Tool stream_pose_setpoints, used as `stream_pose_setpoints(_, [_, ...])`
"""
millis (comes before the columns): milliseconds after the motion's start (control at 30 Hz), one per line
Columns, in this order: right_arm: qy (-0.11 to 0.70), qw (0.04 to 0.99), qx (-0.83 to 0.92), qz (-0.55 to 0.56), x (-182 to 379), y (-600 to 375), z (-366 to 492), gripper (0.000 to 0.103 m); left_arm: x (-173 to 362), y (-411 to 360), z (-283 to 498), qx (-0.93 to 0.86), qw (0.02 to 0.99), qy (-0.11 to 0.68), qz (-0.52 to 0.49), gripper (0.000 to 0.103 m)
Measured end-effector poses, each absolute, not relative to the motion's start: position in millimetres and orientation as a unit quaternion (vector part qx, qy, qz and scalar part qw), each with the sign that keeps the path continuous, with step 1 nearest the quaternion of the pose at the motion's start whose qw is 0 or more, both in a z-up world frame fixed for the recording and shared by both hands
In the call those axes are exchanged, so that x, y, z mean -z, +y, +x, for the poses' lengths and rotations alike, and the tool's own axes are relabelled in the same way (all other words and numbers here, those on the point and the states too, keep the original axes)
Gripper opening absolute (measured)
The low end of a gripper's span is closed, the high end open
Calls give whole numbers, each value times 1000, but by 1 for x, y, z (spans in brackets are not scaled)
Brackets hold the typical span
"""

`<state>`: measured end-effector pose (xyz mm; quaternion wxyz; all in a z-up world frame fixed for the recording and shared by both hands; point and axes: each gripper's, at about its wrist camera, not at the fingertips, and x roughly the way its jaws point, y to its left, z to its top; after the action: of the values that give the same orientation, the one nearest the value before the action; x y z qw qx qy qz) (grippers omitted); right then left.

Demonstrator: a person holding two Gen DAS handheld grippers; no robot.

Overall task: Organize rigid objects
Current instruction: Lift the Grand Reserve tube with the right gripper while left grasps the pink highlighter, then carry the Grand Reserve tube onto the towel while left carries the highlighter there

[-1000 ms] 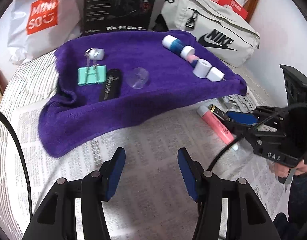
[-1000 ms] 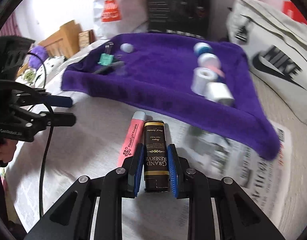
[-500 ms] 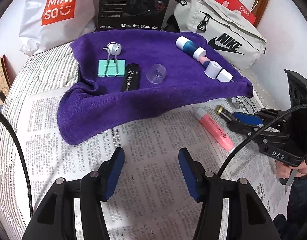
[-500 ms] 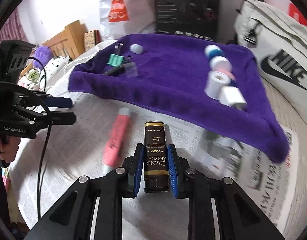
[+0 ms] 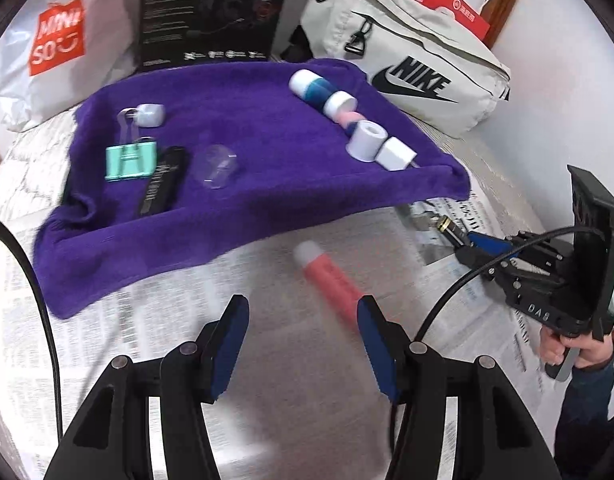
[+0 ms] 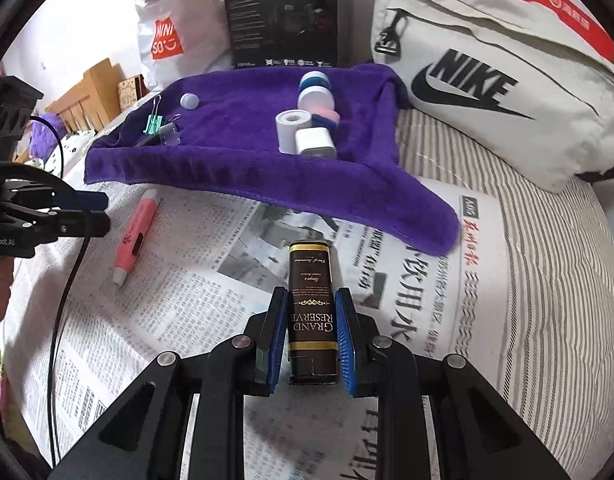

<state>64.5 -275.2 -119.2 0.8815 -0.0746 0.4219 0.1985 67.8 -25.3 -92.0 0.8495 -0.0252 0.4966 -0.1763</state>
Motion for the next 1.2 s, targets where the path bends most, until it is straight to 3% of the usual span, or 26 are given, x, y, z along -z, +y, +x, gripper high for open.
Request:
stream_pose_setpoints(300, [418, 882, -206, -72, 121, -285, 56, 24, 101, -56, 86, 159, 840, 519, -12, 54])
stream_pose_setpoints(533, [419, 881, -207, -70, 121, -286, 56, 24, 104, -61, 83, 119, 845, 516, 70, 53])
stream_pose_setpoints(733, [418, 882, -206, -74, 121, -284, 56, 24, 101, -35, 74, 111, 853, 506, 66, 31])
stream_pose_setpoints(867, [418, 882, -204, -74, 121, -281, 59, 24, 102, -34, 79, 121, 855, 501, 60, 30])
stream_pose_setpoints(1000, [418, 882, -203, -78, 120, -278, 59, 24, 103, -44, 83, 143, 855, 493, 77, 17])
stream_pose_setpoints(1200, [416, 882, -205, -78, 121, -277, 60, 25, 103, -48, 78, 167, 852, 489, 86, 17])
